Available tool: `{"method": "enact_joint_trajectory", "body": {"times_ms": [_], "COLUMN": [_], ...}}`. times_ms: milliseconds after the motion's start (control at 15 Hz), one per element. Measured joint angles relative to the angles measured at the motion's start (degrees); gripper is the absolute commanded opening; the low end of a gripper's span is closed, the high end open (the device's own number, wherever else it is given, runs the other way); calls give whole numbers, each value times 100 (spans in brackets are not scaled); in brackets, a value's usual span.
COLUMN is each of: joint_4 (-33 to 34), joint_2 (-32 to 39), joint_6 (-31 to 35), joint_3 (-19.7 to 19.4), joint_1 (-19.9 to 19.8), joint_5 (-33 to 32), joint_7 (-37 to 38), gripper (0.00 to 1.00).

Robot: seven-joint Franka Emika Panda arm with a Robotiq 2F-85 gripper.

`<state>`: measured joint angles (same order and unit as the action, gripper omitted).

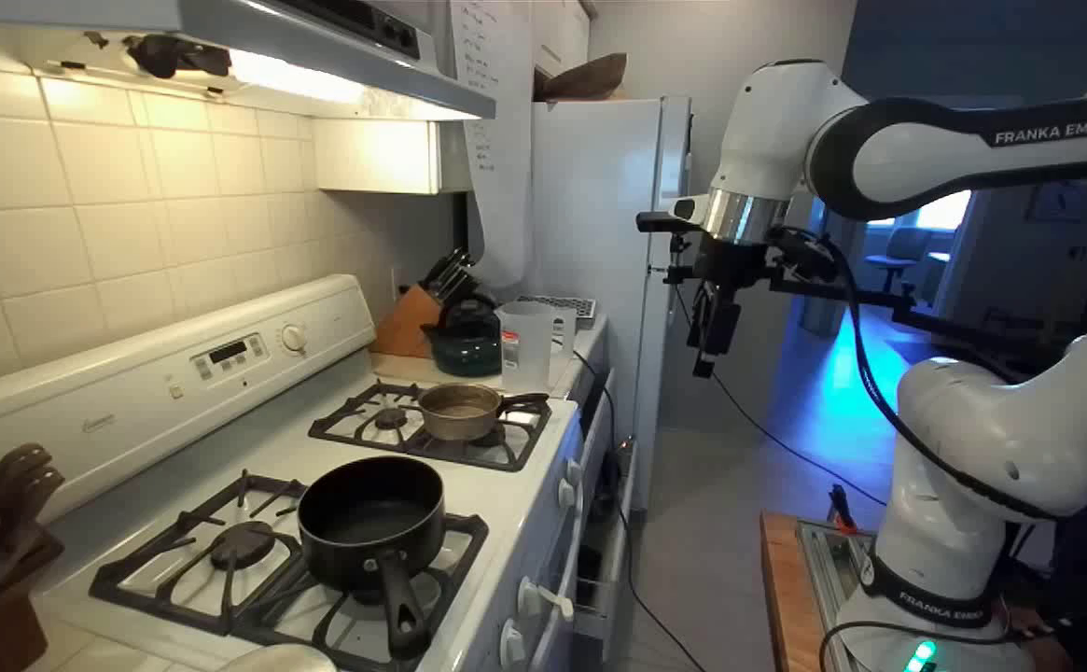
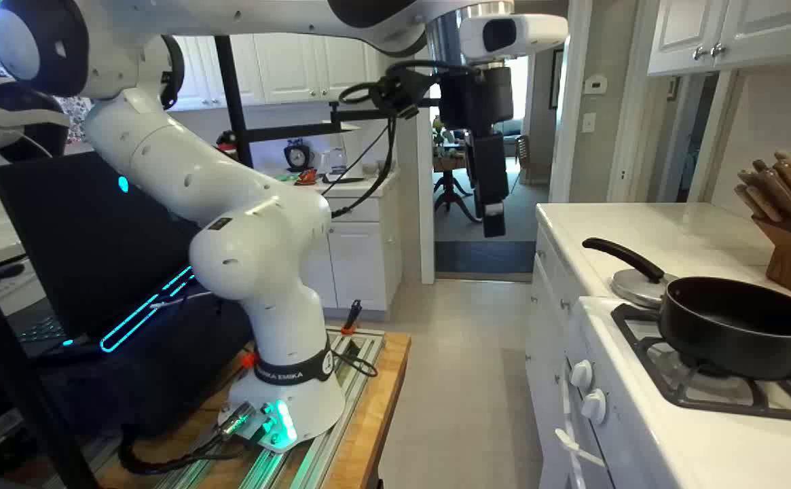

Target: Pour the liquid in the silver saucepan into the black saucepan.

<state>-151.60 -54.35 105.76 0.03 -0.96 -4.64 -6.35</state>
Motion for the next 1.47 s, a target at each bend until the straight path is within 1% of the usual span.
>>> {"method": "enact_joint_trajectory", "body": {"times_ms": [600, 733, 933, 1133, 1333, 1467], "joint_4": [2, 5, 21, 64, 151, 255], "joint_2": [0, 30, 342, 882, 1424, 1760], "joint_6": [0, 108, 658, 1347, 2043, 2359], "joint_3": [0, 0, -58, -240, -449, -581], "joint_1": [4, -45, -439, -777, -820, -806], "joint_5": [0, -9, -50, -51, -52, -52], "joint_7": [0, 208, 717, 852, 763, 517], "gripper": [100, 100, 100, 100, 100, 100]}}
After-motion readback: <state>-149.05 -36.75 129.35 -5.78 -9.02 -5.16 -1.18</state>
